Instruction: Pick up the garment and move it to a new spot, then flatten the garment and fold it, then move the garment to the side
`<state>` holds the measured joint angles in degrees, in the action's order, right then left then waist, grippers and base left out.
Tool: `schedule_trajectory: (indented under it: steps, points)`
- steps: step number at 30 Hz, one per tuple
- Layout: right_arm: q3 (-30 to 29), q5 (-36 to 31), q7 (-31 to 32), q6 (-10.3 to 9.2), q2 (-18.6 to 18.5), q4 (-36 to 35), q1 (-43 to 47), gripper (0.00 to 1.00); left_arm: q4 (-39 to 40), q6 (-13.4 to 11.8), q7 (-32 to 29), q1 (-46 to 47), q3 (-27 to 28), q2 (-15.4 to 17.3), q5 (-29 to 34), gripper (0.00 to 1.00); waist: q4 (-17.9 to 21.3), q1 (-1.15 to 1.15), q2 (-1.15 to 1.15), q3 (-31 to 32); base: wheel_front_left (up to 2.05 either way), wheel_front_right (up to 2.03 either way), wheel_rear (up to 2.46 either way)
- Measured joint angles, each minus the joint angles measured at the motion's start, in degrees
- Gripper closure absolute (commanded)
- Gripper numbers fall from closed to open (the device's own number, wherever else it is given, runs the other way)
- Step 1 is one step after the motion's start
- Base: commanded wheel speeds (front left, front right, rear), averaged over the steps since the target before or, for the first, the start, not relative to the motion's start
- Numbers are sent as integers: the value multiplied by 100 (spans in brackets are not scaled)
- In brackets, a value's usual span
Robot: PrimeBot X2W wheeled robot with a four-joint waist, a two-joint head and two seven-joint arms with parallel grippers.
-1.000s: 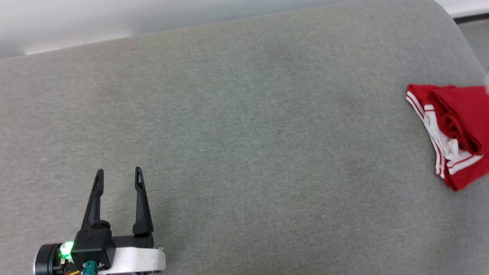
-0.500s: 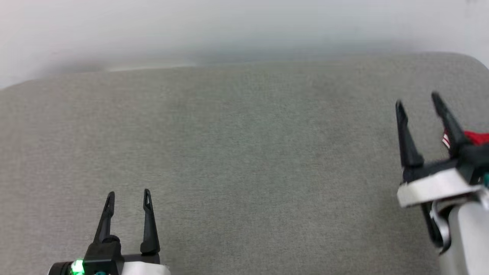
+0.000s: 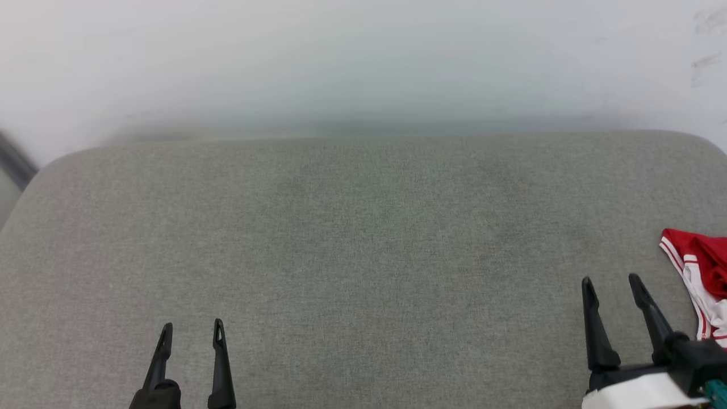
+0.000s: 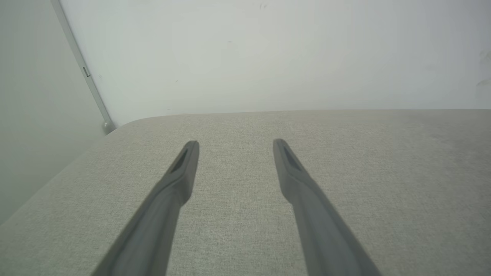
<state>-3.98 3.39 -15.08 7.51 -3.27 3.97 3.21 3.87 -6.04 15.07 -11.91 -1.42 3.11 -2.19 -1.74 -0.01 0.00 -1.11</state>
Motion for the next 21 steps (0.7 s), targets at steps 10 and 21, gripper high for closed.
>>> schedule_trajectory:
  steps: [10, 21]
  points:
    - [97, 490, 0, 0, 26, -428, 624, 0, -31, 120, 0, -189, 21, -12, -53, 0, -24, 0, 0, 192, 0, 0, 0]
    - [70, 571, -1, 0, 26, -548, 733, 0, -33, 213, 0, -218, 76, -14, -70, 0, -12, 0, 0, 234, 0, 0, 0]
